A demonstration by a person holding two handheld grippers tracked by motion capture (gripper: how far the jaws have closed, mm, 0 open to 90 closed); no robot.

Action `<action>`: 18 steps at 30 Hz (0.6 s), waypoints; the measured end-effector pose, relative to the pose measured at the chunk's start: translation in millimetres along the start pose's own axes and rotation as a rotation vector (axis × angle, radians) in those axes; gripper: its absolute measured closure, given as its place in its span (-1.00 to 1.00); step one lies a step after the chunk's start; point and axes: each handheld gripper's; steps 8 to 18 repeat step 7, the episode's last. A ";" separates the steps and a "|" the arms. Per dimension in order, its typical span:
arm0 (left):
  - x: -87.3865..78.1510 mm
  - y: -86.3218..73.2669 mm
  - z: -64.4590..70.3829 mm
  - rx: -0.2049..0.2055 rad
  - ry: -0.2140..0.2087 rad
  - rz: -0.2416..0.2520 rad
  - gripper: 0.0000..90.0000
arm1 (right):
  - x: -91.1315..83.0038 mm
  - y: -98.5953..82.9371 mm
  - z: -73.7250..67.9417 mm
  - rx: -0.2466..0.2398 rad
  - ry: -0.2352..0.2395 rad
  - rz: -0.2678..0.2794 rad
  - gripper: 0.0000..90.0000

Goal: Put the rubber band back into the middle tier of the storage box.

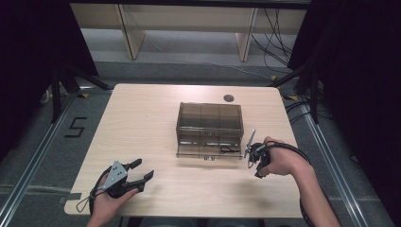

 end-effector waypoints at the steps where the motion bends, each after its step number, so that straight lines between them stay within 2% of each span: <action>1: 0.1 0.0 0.0 0.001 0.000 0.000 -0.26 | 1.3 -2.3 -1.7 0.010 0.004 -0.005 0.56; 5: -0.5 0.5 0.3 0.007 0.005 -0.012 -0.26 | 6.8 -11.4 -4.0 0.006 0.013 0.002 0.55; 7: -0.3 0.5 0.4 0.004 0.006 -0.012 -0.26 | 8.5 -15.1 -6.0 0.030 0.017 -0.012 0.55; 18: -0.3 0.5 0.4 0.004 0.006 -0.012 -0.26 | 8.5 -15.1 -6.0 0.030 0.017 -0.012 0.55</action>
Point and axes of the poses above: each handheld gripper's, and its own axes: x roughly forward along the jaws, y roughly out of its top, z roughly to its right, and after that the axes turned 5 degrees about z, right-handed
